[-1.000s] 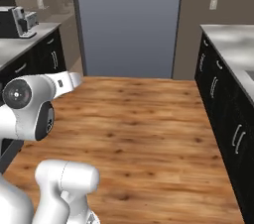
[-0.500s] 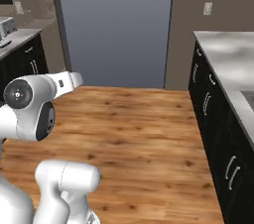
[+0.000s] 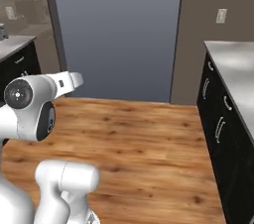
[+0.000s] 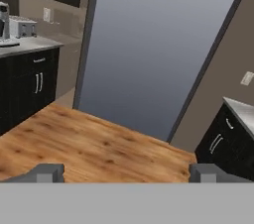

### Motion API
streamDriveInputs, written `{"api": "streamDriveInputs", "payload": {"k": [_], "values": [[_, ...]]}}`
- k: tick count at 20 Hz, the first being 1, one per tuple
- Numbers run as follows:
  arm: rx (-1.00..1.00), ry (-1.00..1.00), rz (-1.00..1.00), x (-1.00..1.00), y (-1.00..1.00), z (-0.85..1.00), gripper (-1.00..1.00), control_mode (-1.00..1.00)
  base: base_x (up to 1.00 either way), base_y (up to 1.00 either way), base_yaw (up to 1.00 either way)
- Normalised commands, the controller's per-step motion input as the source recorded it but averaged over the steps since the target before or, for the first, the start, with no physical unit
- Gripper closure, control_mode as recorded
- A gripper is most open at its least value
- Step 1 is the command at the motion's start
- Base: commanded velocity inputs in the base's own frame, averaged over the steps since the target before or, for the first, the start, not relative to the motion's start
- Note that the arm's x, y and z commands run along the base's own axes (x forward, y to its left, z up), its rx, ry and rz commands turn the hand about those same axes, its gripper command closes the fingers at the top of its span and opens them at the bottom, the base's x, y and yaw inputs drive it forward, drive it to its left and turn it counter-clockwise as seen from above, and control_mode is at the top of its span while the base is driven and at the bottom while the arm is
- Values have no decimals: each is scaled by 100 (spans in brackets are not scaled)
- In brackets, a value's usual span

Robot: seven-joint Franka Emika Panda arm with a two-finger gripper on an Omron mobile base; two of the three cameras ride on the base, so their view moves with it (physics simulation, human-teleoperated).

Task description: Open the cabinet directly in front. Then move the liquor and the mug to the dining counter with the jar on it.

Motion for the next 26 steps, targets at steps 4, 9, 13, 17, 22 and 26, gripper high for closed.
{"api": "streamDriveInputs", "payload": {"k": [4, 9, 13, 17, 22, 26], "values": [[0, 0, 0, 0, 0, 0, -100, 100, 100, 1, 8], [0, 0, 0, 0, 0, 0, -100, 100, 100, 0, 9], [0, 0, 0, 0, 0, 0, -100, 100, 100, 0, 10], [0, 0, 0, 0, 0, 0, -100, 100, 100, 0, 15], [0, 0, 0, 0, 0, 0, -100, 100, 71, -27, 62], [0, 0, 0, 0, 0, 0, -100, 100, 44, -10, 79]]}}
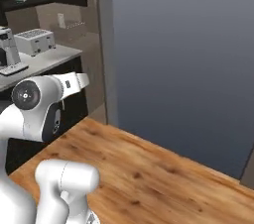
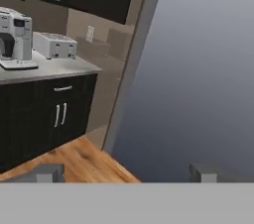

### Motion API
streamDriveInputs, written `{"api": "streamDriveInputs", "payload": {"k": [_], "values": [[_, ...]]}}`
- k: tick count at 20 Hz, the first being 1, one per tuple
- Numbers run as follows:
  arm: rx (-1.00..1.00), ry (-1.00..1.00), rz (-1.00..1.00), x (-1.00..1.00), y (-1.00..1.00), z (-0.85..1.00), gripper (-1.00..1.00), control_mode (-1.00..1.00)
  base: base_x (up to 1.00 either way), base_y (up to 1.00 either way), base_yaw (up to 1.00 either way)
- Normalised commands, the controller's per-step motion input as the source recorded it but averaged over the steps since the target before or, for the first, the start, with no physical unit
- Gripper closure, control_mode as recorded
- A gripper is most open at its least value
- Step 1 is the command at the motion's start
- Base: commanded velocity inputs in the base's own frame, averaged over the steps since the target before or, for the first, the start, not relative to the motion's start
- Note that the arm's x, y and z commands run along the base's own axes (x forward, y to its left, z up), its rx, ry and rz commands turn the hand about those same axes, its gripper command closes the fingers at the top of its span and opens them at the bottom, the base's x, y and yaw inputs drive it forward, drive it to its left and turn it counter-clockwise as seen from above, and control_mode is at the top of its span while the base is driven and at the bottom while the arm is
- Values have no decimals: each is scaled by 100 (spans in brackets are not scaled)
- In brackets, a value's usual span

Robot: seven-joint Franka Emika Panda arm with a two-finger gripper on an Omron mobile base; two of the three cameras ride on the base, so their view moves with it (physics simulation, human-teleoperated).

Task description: Open the cabinet directly in front. Then move the liquor and the mug to the dining counter with the jar on it.

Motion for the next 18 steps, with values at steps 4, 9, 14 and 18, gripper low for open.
{"api": "streamDriveInputs", "payload": {"k": [4, 9, 14, 18], "values": [[0, 0, 0, 0, 0, 0, -100, 100, 39, -3, 83], [0, 0, 0, 0, 0, 0, -100, 100, 46, -7, 79], [0, 0, 0, 0, 0, 0, -100, 100, 30, -29, 72], [0, 0, 0, 0, 0, 0, -100, 100, 53, -45, 63]]}}
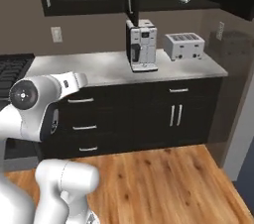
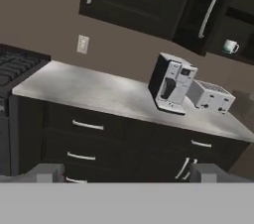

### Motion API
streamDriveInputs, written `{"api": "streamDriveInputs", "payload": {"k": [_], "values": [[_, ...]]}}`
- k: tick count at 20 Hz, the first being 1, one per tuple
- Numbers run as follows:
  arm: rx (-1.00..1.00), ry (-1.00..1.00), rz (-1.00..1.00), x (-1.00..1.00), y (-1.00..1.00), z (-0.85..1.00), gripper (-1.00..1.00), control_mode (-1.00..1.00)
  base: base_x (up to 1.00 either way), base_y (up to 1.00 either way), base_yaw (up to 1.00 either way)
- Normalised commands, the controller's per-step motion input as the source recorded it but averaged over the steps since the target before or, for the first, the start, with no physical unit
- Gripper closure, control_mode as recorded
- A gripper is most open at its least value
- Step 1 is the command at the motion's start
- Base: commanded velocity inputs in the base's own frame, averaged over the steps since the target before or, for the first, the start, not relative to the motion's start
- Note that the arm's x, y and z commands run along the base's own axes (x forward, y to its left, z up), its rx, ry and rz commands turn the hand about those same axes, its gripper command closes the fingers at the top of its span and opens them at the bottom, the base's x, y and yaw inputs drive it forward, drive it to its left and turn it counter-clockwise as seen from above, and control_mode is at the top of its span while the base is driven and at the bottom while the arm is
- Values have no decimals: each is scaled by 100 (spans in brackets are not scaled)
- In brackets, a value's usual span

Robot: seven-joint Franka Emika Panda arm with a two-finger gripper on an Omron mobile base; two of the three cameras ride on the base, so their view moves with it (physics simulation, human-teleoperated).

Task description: Open the cabinet directly in front. Then move the liquor and the mug to the dining counter with the jar on it.

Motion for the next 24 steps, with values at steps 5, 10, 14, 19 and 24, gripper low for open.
{"api": "streamDriveInputs", "payload": {"k": [5, 10, 14, 19, 24], "values": [[0, 0, 0, 0, 0, 0, -100, 100, 32, -68, 32], [0, 0, 0, 0, 0, 0, -100, 100, 43, -100, 25], [0, 0, 0, 0, 0, 0, -100, 100, 79, -100, 20], [0, 0, 0, 0, 0, 0, -100, 100, 78, -94, 18], [0, 0, 0, 0, 0, 0, -100, 100, 68, -27, 11]]}}
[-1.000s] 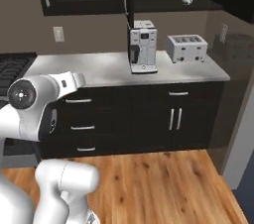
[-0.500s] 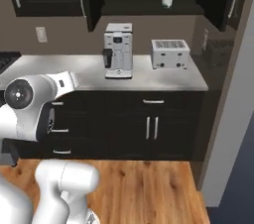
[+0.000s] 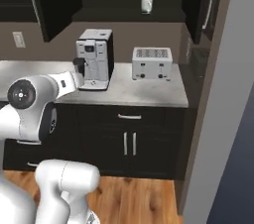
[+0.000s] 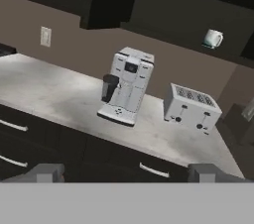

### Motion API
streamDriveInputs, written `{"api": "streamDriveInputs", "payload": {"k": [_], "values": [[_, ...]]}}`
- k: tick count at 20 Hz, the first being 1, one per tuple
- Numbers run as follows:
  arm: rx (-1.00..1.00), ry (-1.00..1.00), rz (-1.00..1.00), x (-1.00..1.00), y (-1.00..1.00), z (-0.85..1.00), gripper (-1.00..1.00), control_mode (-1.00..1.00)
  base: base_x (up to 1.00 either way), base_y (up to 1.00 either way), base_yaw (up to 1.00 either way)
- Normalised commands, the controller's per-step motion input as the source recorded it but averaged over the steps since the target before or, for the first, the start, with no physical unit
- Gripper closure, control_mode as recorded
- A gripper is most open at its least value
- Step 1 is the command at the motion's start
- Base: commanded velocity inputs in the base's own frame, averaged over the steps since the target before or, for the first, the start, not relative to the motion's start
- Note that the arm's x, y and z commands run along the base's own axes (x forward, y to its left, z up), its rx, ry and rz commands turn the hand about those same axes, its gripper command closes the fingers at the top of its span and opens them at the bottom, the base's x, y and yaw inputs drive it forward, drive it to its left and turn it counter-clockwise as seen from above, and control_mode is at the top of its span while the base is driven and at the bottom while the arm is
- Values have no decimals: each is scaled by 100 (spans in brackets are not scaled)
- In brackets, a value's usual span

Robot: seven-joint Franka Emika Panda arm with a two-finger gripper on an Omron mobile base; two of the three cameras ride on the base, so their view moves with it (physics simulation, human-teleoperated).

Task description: Open the cabinet directly in front. Then move the liquor and the mug to the dining counter with the jar on it.

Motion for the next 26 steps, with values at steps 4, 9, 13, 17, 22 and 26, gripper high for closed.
{"api": "streamDriveInputs", "payload": {"k": [4, 9, 13, 17, 22, 26], "values": [[0, 0, 0, 0, 0, 0, -100, 100, 53, -43, 5], [0, 0, 0, 0, 0, 0, -100, 100, 53, -8, 0], [0, 0, 0, 0, 0, 0, -100, 100, 52, -37, 0], [0, 0, 0, 0, 0, 0, -100, 100, 41, -26, 0], [0, 0, 0, 0, 0, 0, -100, 100, 70, -13, 0], [0, 0, 0, 0, 0, 0, -100, 100, 70, -1, 0]]}}
